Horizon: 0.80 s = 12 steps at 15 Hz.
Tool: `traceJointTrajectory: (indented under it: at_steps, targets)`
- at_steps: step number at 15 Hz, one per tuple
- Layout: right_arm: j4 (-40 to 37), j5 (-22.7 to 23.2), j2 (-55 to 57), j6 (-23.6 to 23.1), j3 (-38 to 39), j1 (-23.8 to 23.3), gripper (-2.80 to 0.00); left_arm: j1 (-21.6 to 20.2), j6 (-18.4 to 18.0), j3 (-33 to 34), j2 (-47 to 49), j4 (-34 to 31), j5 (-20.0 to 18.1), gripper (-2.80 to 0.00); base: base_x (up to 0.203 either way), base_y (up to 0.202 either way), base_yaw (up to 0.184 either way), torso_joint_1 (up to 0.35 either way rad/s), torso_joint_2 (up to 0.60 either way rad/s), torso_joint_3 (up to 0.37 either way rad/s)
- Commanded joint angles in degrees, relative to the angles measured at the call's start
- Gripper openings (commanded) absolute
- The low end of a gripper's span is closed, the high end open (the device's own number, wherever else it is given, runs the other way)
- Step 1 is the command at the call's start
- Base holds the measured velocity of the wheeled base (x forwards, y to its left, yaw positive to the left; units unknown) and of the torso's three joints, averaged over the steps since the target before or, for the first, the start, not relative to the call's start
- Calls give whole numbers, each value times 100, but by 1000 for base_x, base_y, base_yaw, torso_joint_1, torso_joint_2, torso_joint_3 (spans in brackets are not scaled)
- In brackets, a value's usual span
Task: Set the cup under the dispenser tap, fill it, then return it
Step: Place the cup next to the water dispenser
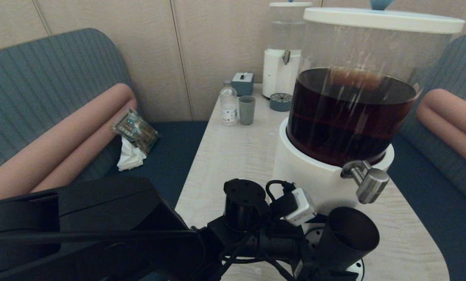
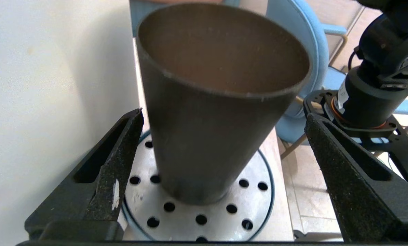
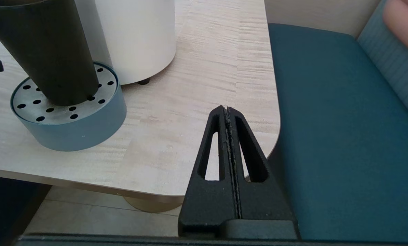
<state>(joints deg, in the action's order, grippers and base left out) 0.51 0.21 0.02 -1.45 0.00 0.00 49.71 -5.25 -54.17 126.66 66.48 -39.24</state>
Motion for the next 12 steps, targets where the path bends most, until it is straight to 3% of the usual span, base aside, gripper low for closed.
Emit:
traceJointTrajectory:
  at_steps: [1, 12]
  targets:
    - [1, 6, -29, -4, 44, 0, -280, 21, 14, -58, 34, 32, -15, 0, 0, 0, 0, 0, 0, 0]
    - [2, 5, -29, -4, 44, 0, -280, 276, -3, -454, 236, -311, -13, 0, 0, 0, 0, 0, 0, 0]
